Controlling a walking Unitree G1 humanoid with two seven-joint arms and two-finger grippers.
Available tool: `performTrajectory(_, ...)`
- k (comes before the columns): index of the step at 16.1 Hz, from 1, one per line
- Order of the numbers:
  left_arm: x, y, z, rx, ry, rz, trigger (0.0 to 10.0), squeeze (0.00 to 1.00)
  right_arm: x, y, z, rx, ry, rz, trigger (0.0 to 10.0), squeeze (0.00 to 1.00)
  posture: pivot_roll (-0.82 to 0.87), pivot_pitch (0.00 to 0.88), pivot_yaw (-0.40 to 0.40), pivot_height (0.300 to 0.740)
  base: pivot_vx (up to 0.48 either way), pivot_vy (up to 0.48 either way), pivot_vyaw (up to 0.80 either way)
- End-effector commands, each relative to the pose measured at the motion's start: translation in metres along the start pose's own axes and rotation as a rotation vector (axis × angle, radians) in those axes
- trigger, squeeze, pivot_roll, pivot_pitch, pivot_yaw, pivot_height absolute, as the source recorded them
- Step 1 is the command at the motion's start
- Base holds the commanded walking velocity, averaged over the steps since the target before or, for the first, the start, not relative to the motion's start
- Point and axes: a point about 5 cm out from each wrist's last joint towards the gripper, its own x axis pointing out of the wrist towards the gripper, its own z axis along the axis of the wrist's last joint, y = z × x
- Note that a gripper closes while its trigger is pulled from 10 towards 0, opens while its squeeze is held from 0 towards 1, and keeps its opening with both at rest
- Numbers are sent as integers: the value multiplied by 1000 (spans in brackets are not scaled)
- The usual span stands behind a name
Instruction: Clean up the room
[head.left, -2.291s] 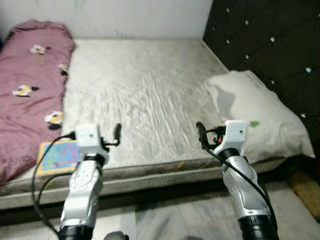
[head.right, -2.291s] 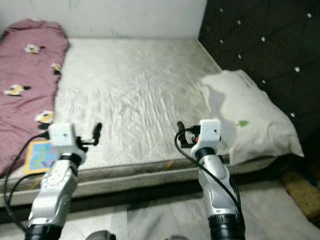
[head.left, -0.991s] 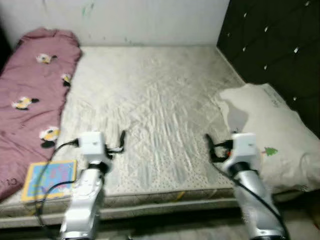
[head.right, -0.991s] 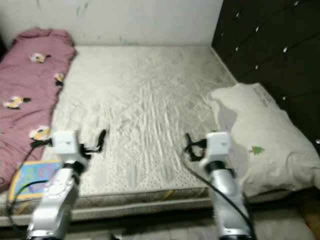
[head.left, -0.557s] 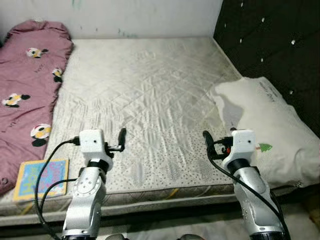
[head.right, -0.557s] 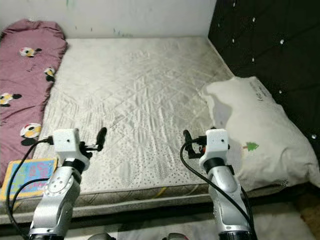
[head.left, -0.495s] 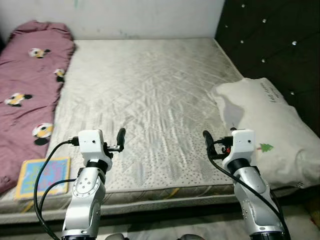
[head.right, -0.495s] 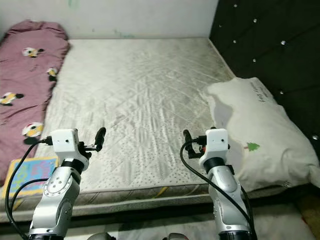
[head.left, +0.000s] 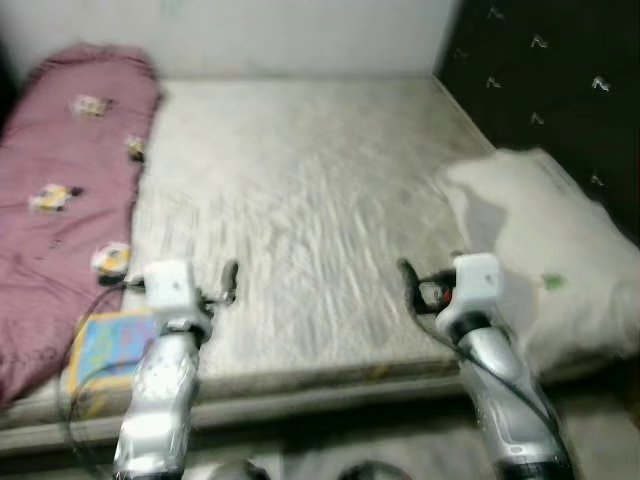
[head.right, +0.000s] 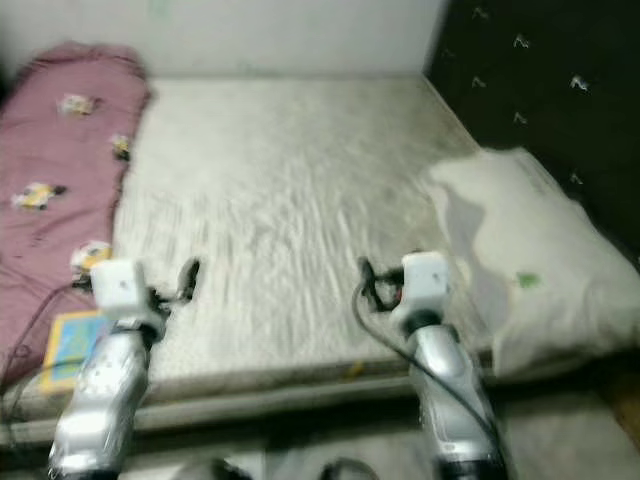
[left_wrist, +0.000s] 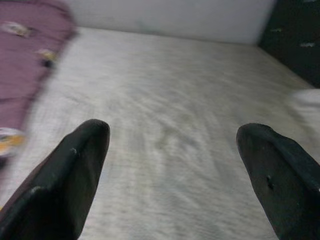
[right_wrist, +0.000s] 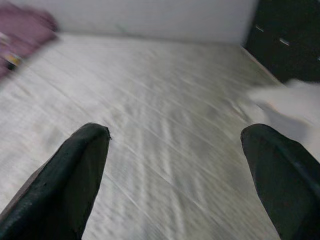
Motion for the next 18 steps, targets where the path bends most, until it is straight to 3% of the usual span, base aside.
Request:
performTrajectory(1, 0, 6, 0, 16, 4, 12, 10000, 0, 2, 3, 2, 10, -3, -4, 10000, 0, -24, 19, -21, 740, 0, 480, 0)
performTrajectory(10, 3, 5, 3, 18, -4, 16, 10000, 0, 4, 7, 3, -9, -11, 38, 10000, 0, -24, 27, -24, 740, 0, 480, 0)
performTrajectory(14, 4, 5, 4, 17, -8, 20, 10000, 0, 6, 8, 4, -4, -10, 42, 10000, 0, -27, 39, -25, 740, 0, 480, 542)
performTrajectory(18, 2, 5, 4, 19, -9, 23, 10000, 0, 3, 8, 0, -6, 7, 46, 10000, 0, -31, 51, -26, 740, 0, 480, 0)
